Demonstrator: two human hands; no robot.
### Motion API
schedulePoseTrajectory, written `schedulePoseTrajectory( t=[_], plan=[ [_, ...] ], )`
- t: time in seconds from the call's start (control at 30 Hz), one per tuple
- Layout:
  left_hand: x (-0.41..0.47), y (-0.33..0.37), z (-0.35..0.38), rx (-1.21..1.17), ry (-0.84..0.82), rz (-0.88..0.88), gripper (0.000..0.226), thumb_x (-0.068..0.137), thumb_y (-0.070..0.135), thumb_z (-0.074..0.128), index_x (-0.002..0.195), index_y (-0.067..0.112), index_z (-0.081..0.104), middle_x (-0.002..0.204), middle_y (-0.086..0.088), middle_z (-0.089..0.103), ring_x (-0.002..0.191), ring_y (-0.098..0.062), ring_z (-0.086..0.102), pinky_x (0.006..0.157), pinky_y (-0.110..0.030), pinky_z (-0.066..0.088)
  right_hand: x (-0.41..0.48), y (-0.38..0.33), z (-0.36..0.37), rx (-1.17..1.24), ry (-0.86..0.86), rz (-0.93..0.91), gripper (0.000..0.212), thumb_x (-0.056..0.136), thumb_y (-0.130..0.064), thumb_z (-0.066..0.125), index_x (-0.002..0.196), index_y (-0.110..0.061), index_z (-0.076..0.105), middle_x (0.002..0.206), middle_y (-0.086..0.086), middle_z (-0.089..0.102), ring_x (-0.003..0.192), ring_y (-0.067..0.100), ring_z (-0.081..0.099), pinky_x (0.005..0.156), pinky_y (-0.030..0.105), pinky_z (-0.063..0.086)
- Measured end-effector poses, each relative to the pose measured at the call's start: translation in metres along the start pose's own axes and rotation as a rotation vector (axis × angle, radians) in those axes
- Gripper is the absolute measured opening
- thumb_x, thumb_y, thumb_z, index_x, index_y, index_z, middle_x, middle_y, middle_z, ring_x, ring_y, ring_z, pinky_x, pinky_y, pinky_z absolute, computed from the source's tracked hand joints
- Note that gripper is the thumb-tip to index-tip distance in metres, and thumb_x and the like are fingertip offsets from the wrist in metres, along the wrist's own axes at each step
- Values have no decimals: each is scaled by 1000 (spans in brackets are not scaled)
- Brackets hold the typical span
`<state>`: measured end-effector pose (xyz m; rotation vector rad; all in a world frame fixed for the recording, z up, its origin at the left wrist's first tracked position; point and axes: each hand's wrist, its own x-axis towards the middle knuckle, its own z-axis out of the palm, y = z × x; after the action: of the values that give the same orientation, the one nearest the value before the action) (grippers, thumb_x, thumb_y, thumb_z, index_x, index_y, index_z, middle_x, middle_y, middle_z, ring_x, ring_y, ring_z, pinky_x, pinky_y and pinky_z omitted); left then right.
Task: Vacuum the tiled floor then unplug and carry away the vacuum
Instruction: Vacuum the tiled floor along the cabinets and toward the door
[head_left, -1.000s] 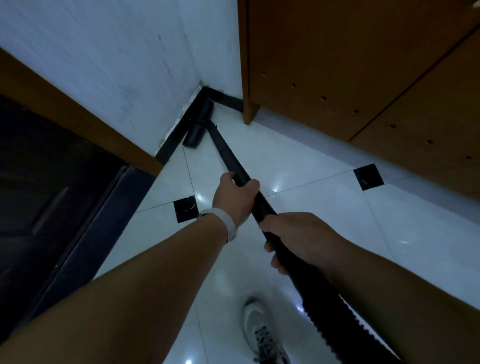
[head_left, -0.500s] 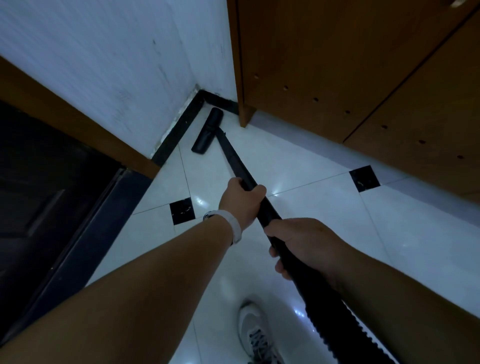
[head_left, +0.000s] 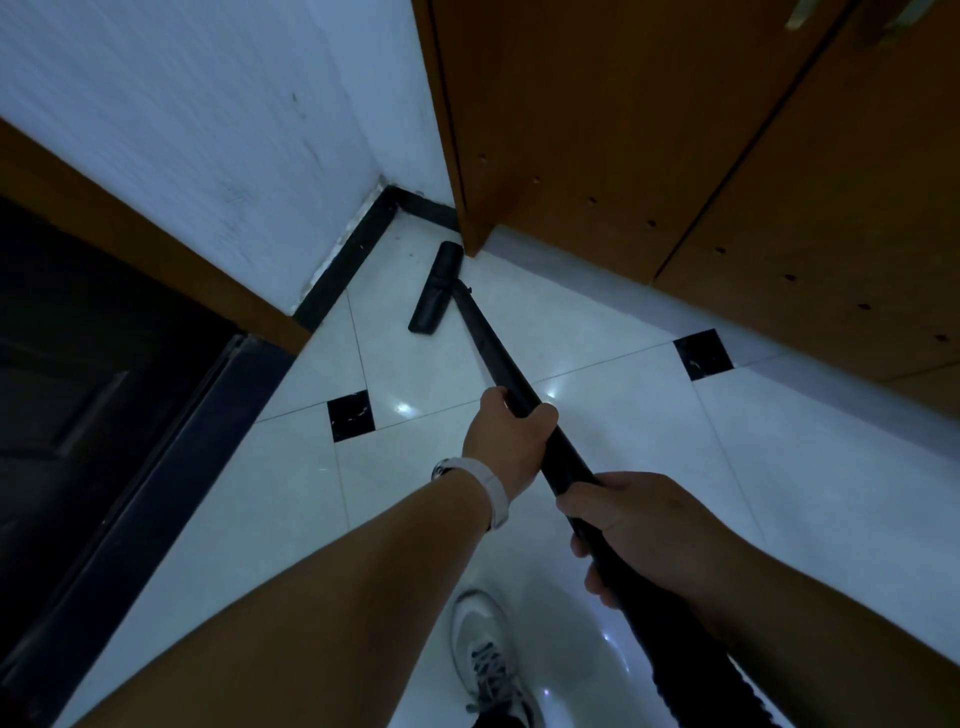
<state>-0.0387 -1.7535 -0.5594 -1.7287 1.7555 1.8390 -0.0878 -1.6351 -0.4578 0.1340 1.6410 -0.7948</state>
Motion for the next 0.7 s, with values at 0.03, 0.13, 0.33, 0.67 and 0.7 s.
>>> schedulePoseTrajectory(
  t=[0.03,0.13,0.33,0.67,0.7],
  plan=[
    [-4,-1,5,-1,-2,-1,52,84,31,61,131,18,42,99,-4,66,89,-23,67,83,-44,58,-3,4,-5,-5,4,-1,16,89,-16,64,90,-1,70,67,12,65,43,23,59,42,25,47],
    [-17,-7,21,-14,-13,-16,51,85,30,62,131,18,42,98,-5,65,88,-23,67,83,-45,58,-11,18,-21,-28,-6,-2,17,90,-15,64,90,0,70,66,11,65,44,23,59,42,25,48],
    [-53,-25,61,71,-112,-3,64,81,39,64,135,18,36,102,-10,66,86,-27,67,78,-41,58,-36,57,-66,-80,-46,51,13,88,-14,62,85,-2,65,63,8,64,44,23,59,44,26,47],
    [-121,-35,157,555,-349,343,51,93,50,51,138,26,46,108,4,54,92,-11,54,82,-20,39,-71,142,-187,-260,44,30,24,87,-21,68,106,-8,60,68,12,64,41,21,59,46,29,48],
    [-126,-35,167,626,-377,401,51,93,52,50,138,29,46,115,3,51,94,-10,52,84,-19,37,-74,151,-200,-283,65,24,26,86,-22,69,107,-8,61,68,12,65,43,22,60,48,30,50]
  ],
)
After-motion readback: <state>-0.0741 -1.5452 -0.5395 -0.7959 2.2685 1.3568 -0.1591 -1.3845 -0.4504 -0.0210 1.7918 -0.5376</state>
